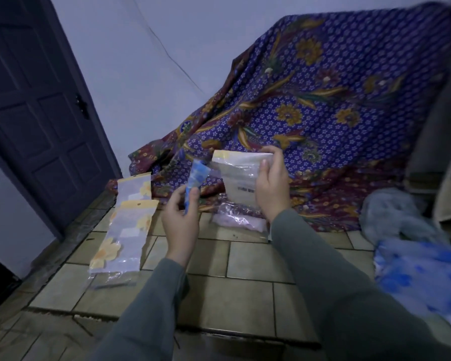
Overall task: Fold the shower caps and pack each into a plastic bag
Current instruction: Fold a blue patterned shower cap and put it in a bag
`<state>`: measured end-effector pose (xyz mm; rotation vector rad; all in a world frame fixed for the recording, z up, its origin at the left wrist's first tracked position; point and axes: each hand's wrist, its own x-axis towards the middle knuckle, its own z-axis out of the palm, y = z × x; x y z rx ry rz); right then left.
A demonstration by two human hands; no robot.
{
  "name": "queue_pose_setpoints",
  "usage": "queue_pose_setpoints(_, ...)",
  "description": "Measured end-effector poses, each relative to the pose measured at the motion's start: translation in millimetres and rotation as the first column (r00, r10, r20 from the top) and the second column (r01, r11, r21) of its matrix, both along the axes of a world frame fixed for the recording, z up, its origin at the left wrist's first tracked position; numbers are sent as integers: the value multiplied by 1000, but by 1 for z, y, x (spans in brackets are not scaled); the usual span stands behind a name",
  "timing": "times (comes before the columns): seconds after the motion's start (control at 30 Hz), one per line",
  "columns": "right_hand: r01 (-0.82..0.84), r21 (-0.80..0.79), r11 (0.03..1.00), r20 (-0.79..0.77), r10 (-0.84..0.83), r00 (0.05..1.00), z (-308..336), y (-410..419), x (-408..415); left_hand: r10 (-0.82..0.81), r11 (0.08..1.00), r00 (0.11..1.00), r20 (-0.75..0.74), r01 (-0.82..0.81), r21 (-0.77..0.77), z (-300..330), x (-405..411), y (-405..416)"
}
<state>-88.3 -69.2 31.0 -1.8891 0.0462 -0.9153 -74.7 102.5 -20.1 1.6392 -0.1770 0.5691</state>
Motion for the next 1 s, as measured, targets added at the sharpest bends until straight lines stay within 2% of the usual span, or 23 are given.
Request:
queue_pose_setpoints(0.1, 19, -161, 987, -214, -54, 975, 7, -31, -17, -71, 996, 997, -13, 71, -52, -1, -12, -17)
queue_pose_setpoints(0.13, 8, -271, 962, -325, -99, 941, 7, -41, -23, -102, 993, 994, -26, 101, -59, -4, -15, -22)
queue_pose_setpoints(0.2, -64, -467, 882, -540, -227, 810, 3, -57, -32, -189, 981, 981, -52, 187, -49, -14, -19, -29)
queue_pose_setpoints(0.3, -194, -514, 836, -721, -297, 626, -12, -65, -43, -320, 947, 940, -116, 318, -35, -32, -26, -38)
queue_pose_setpoints(0.4, -292, -470, 833, -804, -268, 531, -41, -66, -50, -441, 894, 878, -186, 448, -4, -49, -39, -46)
queue_pose_setpoints(0.47, -256, -446, 858, -803, -256, 539, -62, -66, -53, -507, 849, 833, -222, 527, 37, -57, -47, -52)
queue_pose_setpoints(0.53, -108, -496, 862, -716, -335, 612, -82, -64, -56, -537, 820, 801, -264, 569, 61, -62, -53, -57)
queue_pose_setpoints(0.63, 212, -478, 852, -469, -452, 759, -105, -50, -73, -497, 827, 810, -313, 551, 113, -75, -55, -59)
queue_pose_setpoints(0.7, 275, -415, 867, -427, -452, 783, -118, -40, -90, -438, 841, 835, -333, 512, 176, -81, -54, -59)
queue_pose_setpoints(0.83, 53, -524, 850, -615, -421, 667, -146, -35, -108, -370, 822, 858, -357, 481, 305, -82, -51, -59)
queue_pose_setpoints(0.93, -120, -565, 816, -605, -312, 733, -152, -40, -108, -350, 736, 863, -364, 494, 463, -80, -47, -58)
queue_pose_setpoints(1.0, -245, -564, 789, -644, -234, 729, -151, -42, -108, -322, 693, 869, -375, 486, 532, -78, -45, -57)
